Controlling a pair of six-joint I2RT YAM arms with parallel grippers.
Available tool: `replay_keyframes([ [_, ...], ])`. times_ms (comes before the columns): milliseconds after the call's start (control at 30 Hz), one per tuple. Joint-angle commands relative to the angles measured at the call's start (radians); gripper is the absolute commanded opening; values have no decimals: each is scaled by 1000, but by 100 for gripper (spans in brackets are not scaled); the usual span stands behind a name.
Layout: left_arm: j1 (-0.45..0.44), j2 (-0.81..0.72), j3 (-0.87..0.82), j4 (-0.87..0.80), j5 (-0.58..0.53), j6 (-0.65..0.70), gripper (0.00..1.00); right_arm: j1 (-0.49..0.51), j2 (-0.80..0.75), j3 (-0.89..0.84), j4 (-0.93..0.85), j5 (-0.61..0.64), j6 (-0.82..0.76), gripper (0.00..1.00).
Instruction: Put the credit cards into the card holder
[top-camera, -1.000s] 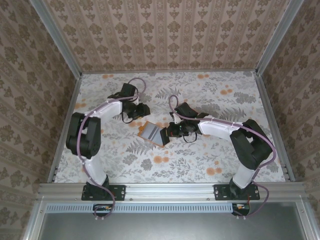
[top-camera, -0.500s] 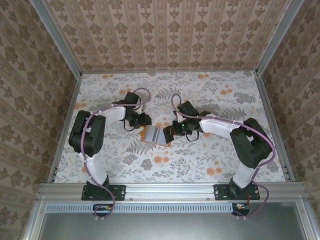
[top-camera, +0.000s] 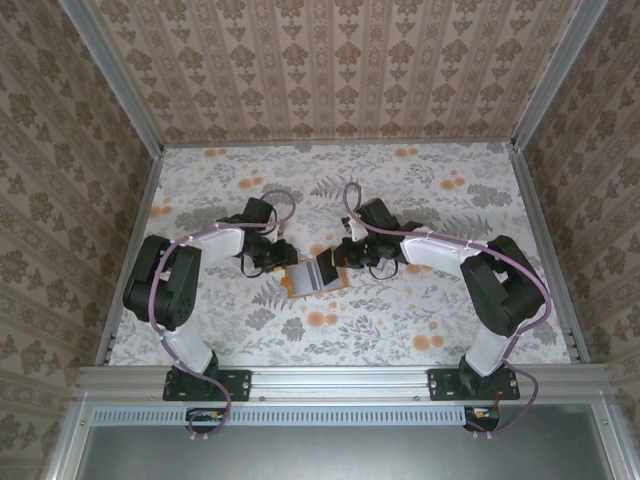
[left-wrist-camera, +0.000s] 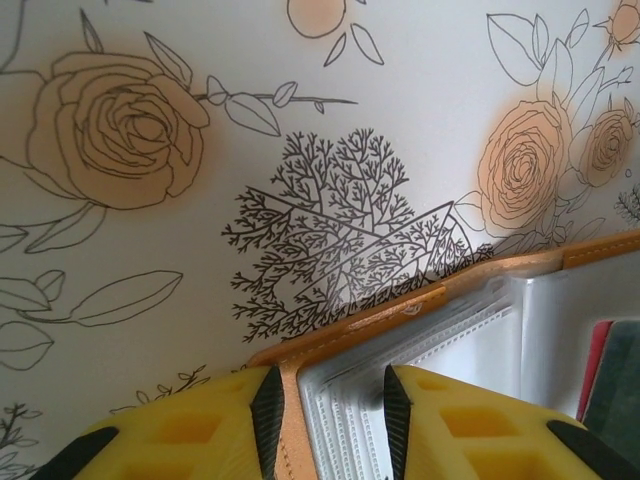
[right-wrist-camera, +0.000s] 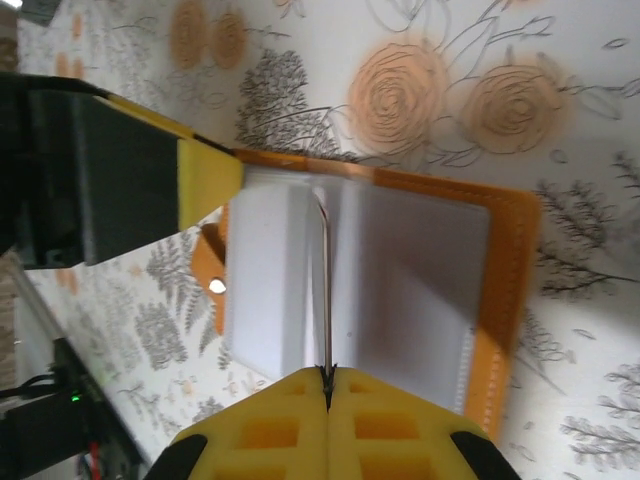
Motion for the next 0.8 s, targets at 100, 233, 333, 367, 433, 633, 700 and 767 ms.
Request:
replay_keyframes([
  [100, -4, 22, -45, -35, -41, -11, 32, 8, 75, -30, 140, -75, 72, 5],
  [233, -3, 20, -55, -31, -45, -16, 32, 11, 103, -16, 161, -86, 85, 5],
  [333, -4, 23, -59, -22, -41, -19, 32, 11, 117, -2, 143, -85, 76, 5],
  [367, -4, 23, -61, -20, -39, -21, 32, 10, 119, -1, 134, -79, 76, 5],
  [433, -5, 24, -64, -15, -38, -22, 31, 9, 126, -2, 127, -75, 75, 5],
  [633, -7, 17, -72, -13, -38, -26, 31, 12, 136, -17, 99, -24, 83, 5],
  [700, -8, 15, -78, -10, -36, -29, 31, 18, 128, -24, 93, -1, 94, 5],
  [767, -10, 8, -85, -6, -38, -33, 30, 19, 111, -39, 83, 37, 102, 5],
])
